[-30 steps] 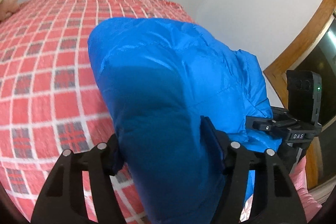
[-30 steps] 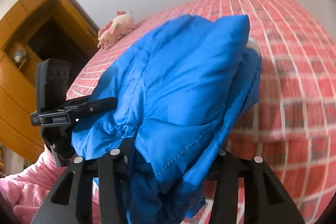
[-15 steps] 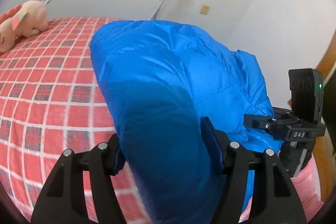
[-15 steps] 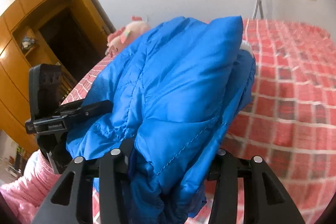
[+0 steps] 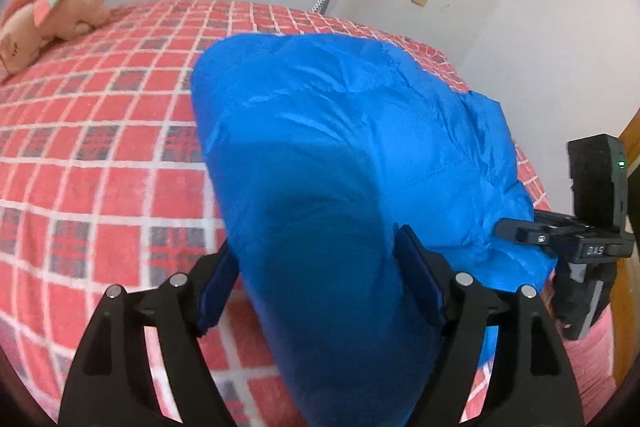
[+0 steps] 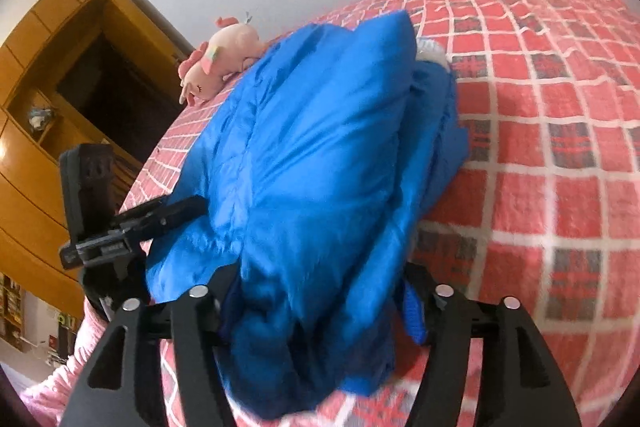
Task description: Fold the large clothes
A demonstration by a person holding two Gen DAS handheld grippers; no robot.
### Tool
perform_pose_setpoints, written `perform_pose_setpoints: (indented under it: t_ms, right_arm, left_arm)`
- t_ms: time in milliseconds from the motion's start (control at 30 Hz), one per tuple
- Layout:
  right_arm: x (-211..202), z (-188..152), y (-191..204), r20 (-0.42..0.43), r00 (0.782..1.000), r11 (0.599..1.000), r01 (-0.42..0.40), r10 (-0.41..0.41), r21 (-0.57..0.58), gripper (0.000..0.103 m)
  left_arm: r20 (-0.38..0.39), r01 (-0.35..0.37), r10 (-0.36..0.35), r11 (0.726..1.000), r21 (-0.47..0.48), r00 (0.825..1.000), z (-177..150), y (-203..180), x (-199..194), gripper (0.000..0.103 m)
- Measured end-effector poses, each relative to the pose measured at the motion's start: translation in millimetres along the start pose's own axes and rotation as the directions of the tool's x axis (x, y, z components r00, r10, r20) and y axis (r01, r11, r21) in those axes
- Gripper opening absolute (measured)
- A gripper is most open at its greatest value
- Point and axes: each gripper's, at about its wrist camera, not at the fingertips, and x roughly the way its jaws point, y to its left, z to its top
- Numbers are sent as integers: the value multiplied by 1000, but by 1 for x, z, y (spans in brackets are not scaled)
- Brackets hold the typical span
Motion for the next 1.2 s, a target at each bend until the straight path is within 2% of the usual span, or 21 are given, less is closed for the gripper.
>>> perform_pose_setpoints:
  t_ms: [100,200,367,567,667,900,1200]
  right_arm:
    - [-17,-12,-2,11,1000,1000,4,-4,-11,65]
    - [-24,-19,-5,8,999,999,42,-42,-20,64]
    - [-9,-22,-3,-5,995,995,97,-97,-6,63]
    - [-5,-17,-12,-21,999,996,46,-44,82,63]
    - [-21,-20,2,6,997,995,77,-77,62,63]
    - [-49,-33,37,22,985,985,172,-172,17,65]
    - [-54,-55,63,6,982,982,187,-187,-33,65]
  left_arm:
    - [31,-44,43,998,47,999,-8,-7,-20,77]
    - [55,-87,83,993,78,995,-14,-10,-23,77]
    - [49,-104,100,992,77,994,-22,-7,-11,79]
    - [19,-88,88,996,24,996,-23,-2,-7,79]
    - [15,-113,113,994,11,994,-22,-8,-19,78]
    - [39,-176,174,983,46,984,-35,-32,-49,82]
    - [46,-192,189,978,87,981,-56,-57,-64,84]
